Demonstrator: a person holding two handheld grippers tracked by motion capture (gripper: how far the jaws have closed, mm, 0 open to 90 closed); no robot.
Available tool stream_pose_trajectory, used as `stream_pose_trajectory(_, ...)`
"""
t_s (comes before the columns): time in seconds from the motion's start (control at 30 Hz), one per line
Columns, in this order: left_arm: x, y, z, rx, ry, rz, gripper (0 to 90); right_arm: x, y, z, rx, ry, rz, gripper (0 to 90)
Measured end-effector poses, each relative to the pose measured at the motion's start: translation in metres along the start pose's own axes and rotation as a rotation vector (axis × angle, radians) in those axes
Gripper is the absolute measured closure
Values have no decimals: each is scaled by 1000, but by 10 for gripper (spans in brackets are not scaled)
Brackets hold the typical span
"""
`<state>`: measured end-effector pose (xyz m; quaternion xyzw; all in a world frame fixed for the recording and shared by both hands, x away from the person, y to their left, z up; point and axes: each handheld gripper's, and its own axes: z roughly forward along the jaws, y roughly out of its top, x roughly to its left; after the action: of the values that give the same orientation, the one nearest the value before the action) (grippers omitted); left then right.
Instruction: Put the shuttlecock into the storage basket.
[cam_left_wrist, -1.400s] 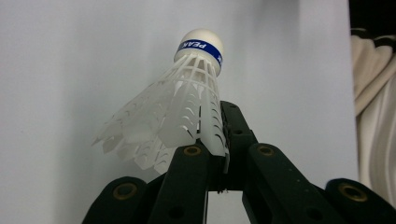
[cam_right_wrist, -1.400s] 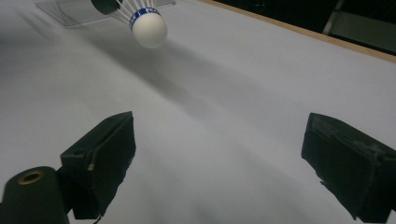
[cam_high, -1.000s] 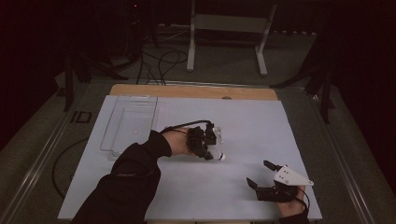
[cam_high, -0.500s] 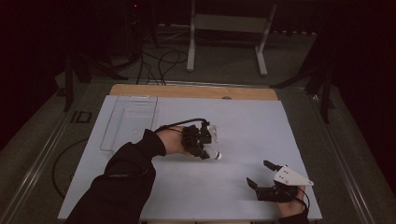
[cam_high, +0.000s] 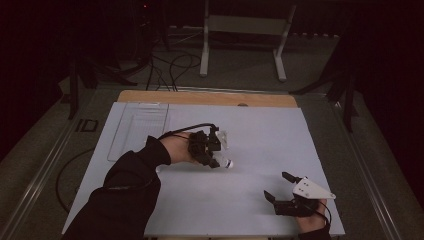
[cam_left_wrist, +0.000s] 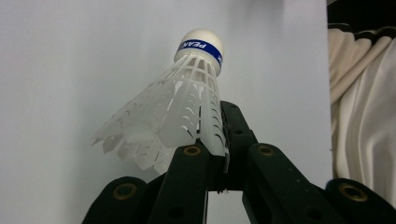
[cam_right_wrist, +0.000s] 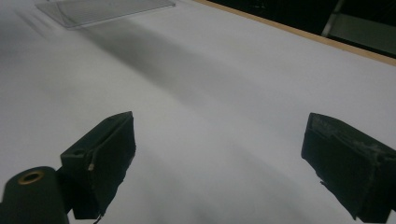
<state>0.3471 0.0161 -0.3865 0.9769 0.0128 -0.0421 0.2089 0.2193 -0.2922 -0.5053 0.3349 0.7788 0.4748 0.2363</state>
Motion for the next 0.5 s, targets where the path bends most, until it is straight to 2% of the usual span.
stream_pose_trajectory(0.5,-2,-8,-18,4,22,-8,898,1,0,0,-1,5,-4,99)
